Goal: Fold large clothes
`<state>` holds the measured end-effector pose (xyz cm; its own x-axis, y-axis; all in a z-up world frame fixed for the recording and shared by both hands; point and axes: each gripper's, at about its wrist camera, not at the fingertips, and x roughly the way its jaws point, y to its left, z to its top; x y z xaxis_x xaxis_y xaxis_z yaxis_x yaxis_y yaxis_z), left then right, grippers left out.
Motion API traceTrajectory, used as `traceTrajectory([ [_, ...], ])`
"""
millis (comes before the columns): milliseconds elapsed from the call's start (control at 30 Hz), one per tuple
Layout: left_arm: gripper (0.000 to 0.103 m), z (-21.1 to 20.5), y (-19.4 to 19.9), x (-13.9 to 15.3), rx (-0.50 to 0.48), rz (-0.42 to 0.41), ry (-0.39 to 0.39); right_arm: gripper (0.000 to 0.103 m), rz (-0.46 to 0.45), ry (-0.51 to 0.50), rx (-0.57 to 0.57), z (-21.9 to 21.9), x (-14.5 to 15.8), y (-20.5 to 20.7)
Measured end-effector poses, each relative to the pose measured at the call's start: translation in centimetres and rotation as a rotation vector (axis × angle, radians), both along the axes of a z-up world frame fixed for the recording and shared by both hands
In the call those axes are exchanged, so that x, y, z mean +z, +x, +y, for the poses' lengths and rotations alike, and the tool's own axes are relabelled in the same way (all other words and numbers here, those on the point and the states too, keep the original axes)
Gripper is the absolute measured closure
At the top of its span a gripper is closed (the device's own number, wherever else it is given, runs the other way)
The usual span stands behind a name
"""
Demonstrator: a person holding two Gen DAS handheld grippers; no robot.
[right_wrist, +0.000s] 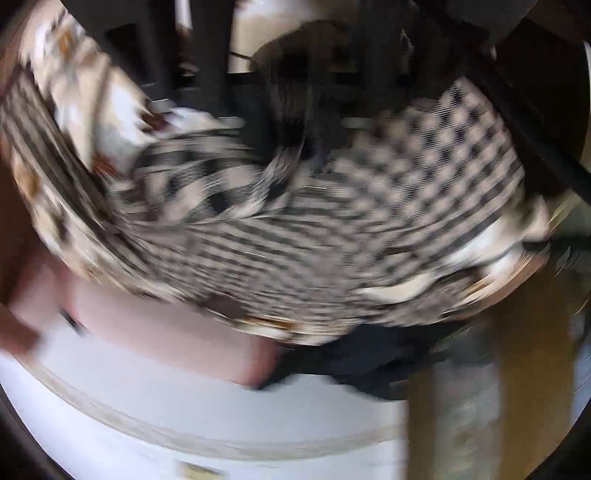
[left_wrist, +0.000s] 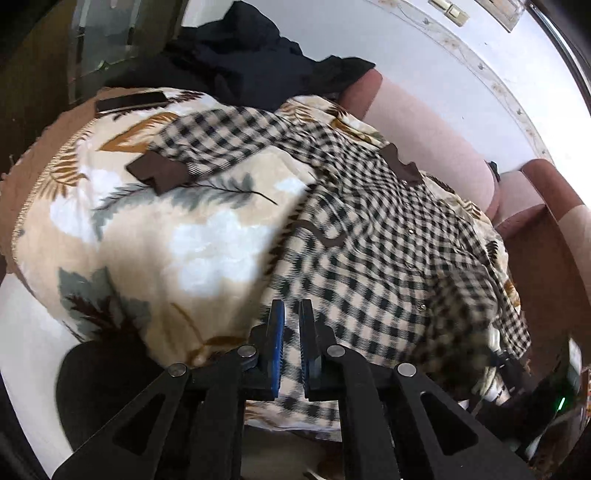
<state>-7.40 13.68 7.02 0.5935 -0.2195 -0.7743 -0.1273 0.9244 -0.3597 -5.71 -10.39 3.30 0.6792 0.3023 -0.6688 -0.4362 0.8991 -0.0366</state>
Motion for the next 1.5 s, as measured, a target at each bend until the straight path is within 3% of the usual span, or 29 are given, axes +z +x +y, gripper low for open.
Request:
traceTrajectory([
  [100, 0.079, -1.1, 0.3, -0.2, -0.023, 0.005, 0.012, 0.039, 0.030, 0.017, 0.069, 0.2, -0.7, -1.2],
  [233, 0.077, -1.7, 0.8, -1.1, -0.028, 0.019, 0.028, 0.039, 0.129, 0.160, 0.019, -4.4, -0.7, -2.1],
  [433, 0.077, -2.2, 1.7, -2.5, -0.044, 0.050, 0.003, 0.044, 0.220, 0.445, -0.293, -15.7, -2.3, -4.2],
  [567, 0.077, -2.9, 2.4, -3.0, -0.064, 0.066, -0.012, 0.054, 0.243, 0.479, -0.456, -19.2, -4.0, -2.4],
  [700, 0.073, -3.8, 2.2, -2.8, -0.086, 0.059, -0.008, 0.054, 0.220, 0.683, -0.555, -22.5, -4.4, -0.5],
  [933, 0.071, -6.3, 2.6, -2.6, -0.152, 0.062, -0.005, 0.054, 0.294, 0.496, -0.463, -18.5, -6.4, 6.4],
  [1000, 0.070, -7.6, 2.6, -2.3, -0.193, 0.055, 0.008, 0.076, 0.325, 0.539, -0.478, -18.9, -6.7, 7.1],
  [1033, 0.068, -8.5, 2.6, -2.0, -0.222, 0.049, 0.023, 0.098, 0.349, 0.576, -0.489, -19.7, -6.6, 7.2],
  [1100, 0.066, -9.8, 2.6, -1.7, -0.267, 0.035, 0.040, 0.098, 0.317, 0.663, -0.526, -22.1, -5.2, 6.3],
  [1167, 0.065, -11.3, 2.9, -1.8, -0.312, 0.032, 0.053, 0.098, 0.255, 0.669, -0.592, -24.2, -3.5, 5.1],
  [1233, 0.065, -12.8, 3.4, -2.2, -0.344, 0.043, 0.051, 0.098, 0.186, 0.566, -0.673, -25.3, -1.5, 4.5],
  [1300, 0.065, -13.7, 3.6, -2.5, -0.363, 0.049, 0.042, 0.097, 0.100, 0.251, -0.816, -24.5, -0.1, 4.4],
  [1333, 0.065, -14.1, 3.6, -2.6, -0.373, 0.050, 0.038, 0.091, 0.075, 0.154, -0.842, -24.3, 0.2, 4.2],
  [1367, 0.065, -14.5, 3.5, -2.7, -0.380, 0.051, 0.036, 0.083, 0.088, 0.178, -0.824, -24.5, 0.3, 3.6],
  [1433, 0.065, -14.9, 3.3, -2.9, -0.395, 0.055, 0.037, 0.082, 0.139, 0.365, -0.741, -25.1, 0.1, 1.9],
  [1500, 0.065, -14.9, 3.3, -3.1, -0.398, 0.063, 0.037, 0.082, 0.185, 0.442, -0.660, -24.3, -0.7, 0.7],
])
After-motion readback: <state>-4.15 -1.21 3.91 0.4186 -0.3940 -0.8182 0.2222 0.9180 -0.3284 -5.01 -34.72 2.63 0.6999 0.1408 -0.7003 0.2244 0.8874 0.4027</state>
